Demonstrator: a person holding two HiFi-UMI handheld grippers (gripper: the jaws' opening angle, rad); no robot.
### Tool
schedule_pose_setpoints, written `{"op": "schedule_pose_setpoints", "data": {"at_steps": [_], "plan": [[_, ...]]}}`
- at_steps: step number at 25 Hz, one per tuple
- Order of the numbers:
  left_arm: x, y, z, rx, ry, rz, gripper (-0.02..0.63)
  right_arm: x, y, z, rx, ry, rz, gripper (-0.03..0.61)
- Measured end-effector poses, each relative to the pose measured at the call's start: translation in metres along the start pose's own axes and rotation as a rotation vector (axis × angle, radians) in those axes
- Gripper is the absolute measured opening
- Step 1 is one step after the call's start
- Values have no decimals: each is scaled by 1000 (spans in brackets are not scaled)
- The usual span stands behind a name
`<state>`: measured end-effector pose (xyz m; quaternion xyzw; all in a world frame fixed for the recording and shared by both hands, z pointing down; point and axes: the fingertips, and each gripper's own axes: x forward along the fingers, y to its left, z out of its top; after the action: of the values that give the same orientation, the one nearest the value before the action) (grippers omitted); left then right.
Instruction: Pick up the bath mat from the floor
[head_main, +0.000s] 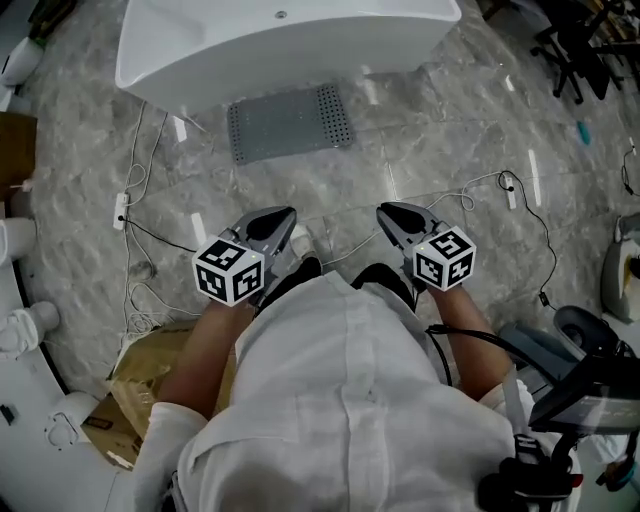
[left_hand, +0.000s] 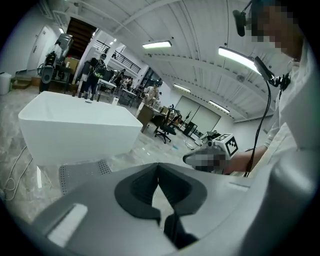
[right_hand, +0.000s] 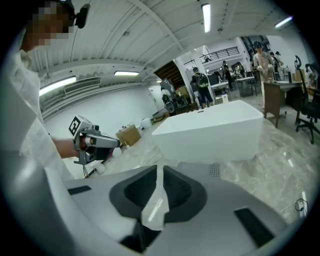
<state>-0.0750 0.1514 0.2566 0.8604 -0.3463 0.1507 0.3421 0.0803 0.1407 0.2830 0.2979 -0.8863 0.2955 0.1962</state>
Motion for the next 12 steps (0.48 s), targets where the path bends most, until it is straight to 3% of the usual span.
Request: {"op": "schedule_pose_setpoints", "data": {"at_steps": [6, 12], "plan": [[9, 44, 0, -4, 46, -52, 6, 47, -19, -1, 67, 27, -40, 21], [37, 75, -8, -78, 71, -60, 5, 97, -57, -17, 120, 71, -25, 21]]}}
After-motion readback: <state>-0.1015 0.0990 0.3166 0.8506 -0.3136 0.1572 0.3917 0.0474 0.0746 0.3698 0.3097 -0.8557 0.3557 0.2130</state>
